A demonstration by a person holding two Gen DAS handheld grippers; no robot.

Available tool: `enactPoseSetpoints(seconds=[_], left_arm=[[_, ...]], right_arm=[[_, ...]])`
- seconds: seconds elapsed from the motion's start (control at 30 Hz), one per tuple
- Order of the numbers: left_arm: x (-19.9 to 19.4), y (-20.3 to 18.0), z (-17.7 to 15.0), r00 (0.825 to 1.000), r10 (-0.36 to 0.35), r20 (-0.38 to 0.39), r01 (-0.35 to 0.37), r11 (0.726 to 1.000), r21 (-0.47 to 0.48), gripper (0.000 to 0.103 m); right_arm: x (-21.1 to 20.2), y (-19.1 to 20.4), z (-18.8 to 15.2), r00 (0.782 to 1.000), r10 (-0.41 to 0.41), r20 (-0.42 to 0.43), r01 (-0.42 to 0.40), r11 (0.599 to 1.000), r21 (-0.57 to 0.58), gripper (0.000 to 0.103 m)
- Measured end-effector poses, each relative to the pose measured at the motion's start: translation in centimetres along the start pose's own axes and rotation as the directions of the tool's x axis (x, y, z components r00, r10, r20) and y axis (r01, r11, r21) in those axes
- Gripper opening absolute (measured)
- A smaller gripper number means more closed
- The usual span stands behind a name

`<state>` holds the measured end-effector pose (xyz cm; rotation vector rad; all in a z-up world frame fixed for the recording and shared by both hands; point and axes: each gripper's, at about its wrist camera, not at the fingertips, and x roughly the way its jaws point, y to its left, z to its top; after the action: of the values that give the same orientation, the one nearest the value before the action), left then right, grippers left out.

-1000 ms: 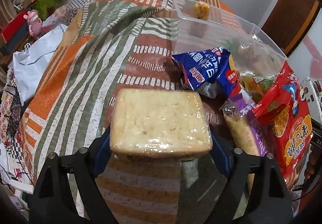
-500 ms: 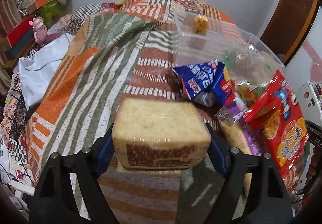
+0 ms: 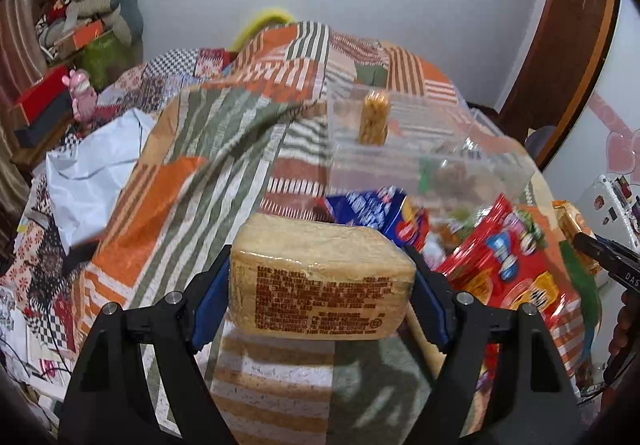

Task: Organize snacks
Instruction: 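Lower the bread loaf and rice-cake packet into the clear box and release both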

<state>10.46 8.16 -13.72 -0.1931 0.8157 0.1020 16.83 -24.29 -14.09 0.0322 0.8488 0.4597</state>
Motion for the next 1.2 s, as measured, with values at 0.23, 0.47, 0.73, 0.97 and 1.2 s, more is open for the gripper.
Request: enactPoseSetpoints(seconds=[0.23, 0.47, 0.73, 0.97, 1.2], left_arm=[[-1.1, -1.7, 2.7, 0.998, -0.031, 0.061, 0.028, 0.999, 0.038, 0.079], [-0.3, -3.5, 5.1, 0.994, -0.069, 0.087, 0.065, 0.996, 0.053, 0.08], [2.0, -5.0, 7.5, 0.993, -0.078, 0.083, 0.071, 0.994, 0.077, 0.079], [5.4, -5.5, 8.8, 0.996, -0.083, 0.026, 0.08, 0.993, 0.086, 0.08], [8.7, -6.4, 9.5, 0.995, -0.093, -0.03, 0.096, 0.991, 0.097, 0.08]], right_arm=[[-0.2, 1.2, 2.0, 0.998, 0.024, 0.055, -0.022, 0.999, -0.033, 0.035], [0.4, 2.1, 4.4, 0.993, 0.044, 0.108, -0.039, 0.998, -0.049, 0.035], [2.0, 2.9, 6.4, 0.991, 0.062, 0.122, -0.055, 0.996, -0.067, 0.035], [5.2, 2.3, 7.9, 0.995, 0.066, 0.081, -0.062, 0.997, -0.046, 0.035], [7.7, 2.4, 9.0, 0.998, 0.048, 0.042, -0.046, 0.998, -0.051, 0.035]])
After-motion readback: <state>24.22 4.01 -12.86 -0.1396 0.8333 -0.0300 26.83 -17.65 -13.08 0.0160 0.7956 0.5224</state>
